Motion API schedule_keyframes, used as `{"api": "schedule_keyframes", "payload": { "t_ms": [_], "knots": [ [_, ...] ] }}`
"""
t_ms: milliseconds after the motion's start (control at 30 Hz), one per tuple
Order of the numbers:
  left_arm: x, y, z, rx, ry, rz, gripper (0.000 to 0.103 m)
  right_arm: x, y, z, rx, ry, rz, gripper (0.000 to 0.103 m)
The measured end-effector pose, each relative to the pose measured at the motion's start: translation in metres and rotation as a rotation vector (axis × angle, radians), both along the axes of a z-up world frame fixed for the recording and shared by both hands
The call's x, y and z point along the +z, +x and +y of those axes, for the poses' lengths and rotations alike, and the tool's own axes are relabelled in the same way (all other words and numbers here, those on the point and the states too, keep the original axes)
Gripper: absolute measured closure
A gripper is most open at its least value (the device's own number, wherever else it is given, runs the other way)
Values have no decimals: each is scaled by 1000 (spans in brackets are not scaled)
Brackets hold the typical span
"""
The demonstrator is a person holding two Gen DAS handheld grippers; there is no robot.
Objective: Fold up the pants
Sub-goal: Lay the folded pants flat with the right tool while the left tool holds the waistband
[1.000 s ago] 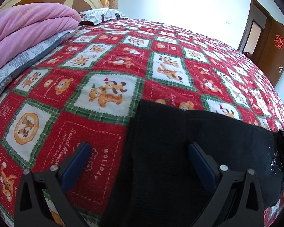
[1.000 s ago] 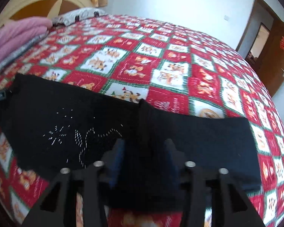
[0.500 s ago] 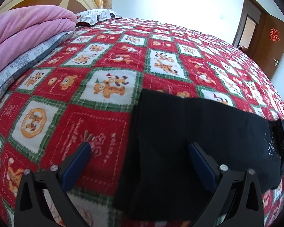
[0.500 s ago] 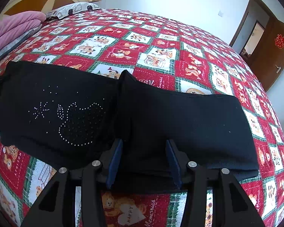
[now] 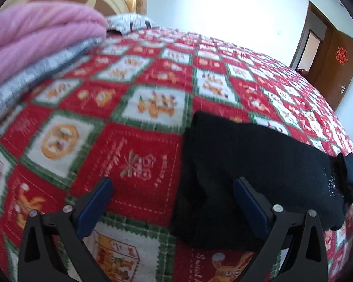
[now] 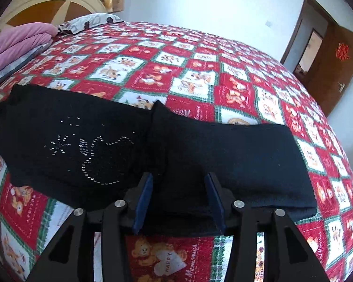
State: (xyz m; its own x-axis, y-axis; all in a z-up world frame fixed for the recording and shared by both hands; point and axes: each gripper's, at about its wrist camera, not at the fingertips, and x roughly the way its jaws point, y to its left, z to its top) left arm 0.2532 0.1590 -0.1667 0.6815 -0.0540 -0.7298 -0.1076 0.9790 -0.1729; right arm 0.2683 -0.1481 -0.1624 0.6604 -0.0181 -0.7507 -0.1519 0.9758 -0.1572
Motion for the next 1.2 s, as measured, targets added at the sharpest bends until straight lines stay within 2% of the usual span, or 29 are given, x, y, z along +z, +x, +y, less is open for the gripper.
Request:
{"api": "schedule_keyframes", "payload": {
  "t_ms": [33,67,133,200,367,433,500,533,600,733,833,1000,1100,1200],
  "knots": [
    [0,-1,-1,0,2,-9,0,-8,5,0,-1,3,34,54],
    [1,-2,-3,-2,8,-9,1,-10,6,1,2,-2,26,54],
    [3,-3,-7,-10,4,-12,12,-10,6,6,9,-35,20,54],
    [5,-4,-12,-30,-7,-15,18,-8,5,7,2,-32,15,54],
    [3,-3,-17,-36,6,4,18,-10,1,5,-1,-23,-8,54],
    [4,-3,-17,-39,-1,10,22,-6,-1,7,-2,-34,-20,54],
    [5,-5,-20,-50,-4,12,32,-2,-2,6,10,-6,-25,53],
    [6,-6,-22,-63,-9,12,40,-2,-1,5,12,4,-21,53],
    [7,-7,-26,-78,-13,13,47,3,1,2,8,29,-20,53],
    [6,-7,-26,-74,-19,12,47,22,2,-1,1,63,-56,53],
    [5,-7,-25,-77,-24,5,47,31,11,-1,-12,49,-66,50],
    [2,-8,-24,-92,-32,-18,47,9,40,2,-28,17,42,48],
    [0,-9,-23,-102,-37,-36,47,-1,47,-4,-60,69,68,49],
    [-1,-10,-22,-107,-52,-48,47,1,45,-12,-81,131,65,69]
  ]
}}
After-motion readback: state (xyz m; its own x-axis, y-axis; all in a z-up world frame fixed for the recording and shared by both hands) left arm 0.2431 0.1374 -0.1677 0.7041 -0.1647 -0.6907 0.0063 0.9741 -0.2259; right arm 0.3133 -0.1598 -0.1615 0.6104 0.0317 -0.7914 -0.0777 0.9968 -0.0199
